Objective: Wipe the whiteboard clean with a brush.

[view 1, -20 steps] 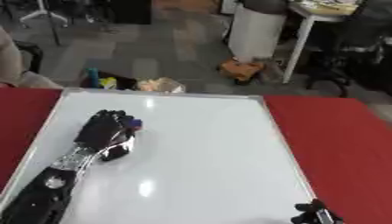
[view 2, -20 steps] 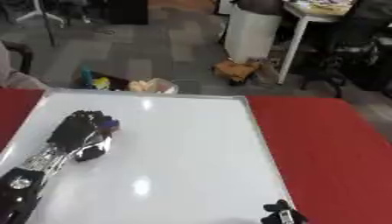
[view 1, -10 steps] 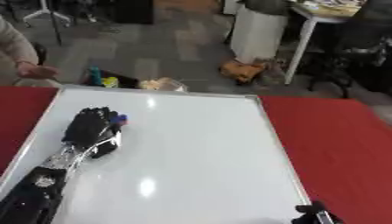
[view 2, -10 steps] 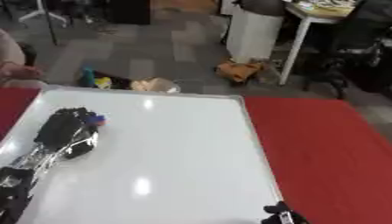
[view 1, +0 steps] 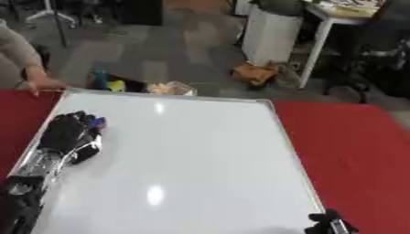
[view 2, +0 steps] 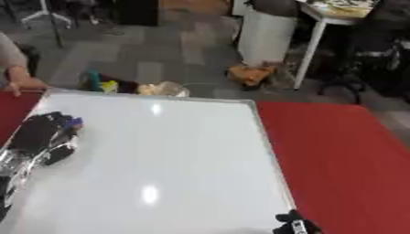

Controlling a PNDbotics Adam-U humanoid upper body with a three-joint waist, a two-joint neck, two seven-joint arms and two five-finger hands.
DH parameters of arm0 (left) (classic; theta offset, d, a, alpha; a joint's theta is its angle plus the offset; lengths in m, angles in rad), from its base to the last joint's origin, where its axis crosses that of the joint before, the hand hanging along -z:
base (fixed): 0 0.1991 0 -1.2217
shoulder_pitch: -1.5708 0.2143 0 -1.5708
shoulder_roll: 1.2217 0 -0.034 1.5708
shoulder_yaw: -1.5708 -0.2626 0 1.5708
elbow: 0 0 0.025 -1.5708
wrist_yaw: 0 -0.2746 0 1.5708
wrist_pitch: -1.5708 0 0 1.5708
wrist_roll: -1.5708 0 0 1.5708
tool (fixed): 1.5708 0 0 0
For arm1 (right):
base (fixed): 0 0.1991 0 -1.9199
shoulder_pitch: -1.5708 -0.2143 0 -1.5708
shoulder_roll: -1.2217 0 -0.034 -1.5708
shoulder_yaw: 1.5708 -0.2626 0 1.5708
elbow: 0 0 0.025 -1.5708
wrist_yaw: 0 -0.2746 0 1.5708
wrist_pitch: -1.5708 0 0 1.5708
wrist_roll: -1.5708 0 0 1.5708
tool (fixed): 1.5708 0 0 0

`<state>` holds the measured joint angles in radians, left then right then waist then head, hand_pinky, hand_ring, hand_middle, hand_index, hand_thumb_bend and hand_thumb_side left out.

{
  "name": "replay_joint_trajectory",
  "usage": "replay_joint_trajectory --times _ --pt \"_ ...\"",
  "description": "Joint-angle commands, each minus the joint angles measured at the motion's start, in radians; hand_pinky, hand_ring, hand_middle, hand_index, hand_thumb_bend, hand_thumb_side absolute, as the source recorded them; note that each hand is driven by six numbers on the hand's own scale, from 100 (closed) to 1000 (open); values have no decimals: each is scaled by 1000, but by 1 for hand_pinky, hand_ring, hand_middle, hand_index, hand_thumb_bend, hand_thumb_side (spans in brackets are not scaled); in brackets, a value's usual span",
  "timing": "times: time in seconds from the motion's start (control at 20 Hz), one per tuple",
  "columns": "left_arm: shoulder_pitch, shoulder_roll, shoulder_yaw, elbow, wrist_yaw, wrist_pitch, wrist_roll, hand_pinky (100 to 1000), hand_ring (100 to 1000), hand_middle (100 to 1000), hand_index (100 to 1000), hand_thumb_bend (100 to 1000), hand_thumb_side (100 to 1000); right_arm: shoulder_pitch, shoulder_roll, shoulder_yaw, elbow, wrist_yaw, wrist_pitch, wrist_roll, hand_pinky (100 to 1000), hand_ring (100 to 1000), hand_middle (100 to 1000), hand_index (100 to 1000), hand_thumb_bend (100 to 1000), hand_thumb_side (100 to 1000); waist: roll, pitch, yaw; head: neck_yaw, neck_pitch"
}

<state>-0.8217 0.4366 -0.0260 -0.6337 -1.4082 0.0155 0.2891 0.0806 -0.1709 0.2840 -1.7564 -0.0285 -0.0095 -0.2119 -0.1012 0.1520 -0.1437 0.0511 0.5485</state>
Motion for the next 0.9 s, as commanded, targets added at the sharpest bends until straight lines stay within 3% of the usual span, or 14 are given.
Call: replay_joint_trajectory --times 0.05,0.55,0.9 --pt "83 48 4 108 1 29 -24 674 658 663 846 112 391 0 -6 -8 -20 8 0 -1 600 633 477 682 100 897 -6 4 13 -3 -9" --pt "94 54 10 120 50 49 -29 678 666 669 850 100 430 0 -8 -8 -21 8 0 0 600 633 477 682 100 896 -6 4 16 -4 -11" --pt "83 38 3 97 97 23 -47 677 657 666 866 100 656 -2 -7 -7 -19 8 0 2 600 633 477 682 100 897 -6 5 13 -2 -12"
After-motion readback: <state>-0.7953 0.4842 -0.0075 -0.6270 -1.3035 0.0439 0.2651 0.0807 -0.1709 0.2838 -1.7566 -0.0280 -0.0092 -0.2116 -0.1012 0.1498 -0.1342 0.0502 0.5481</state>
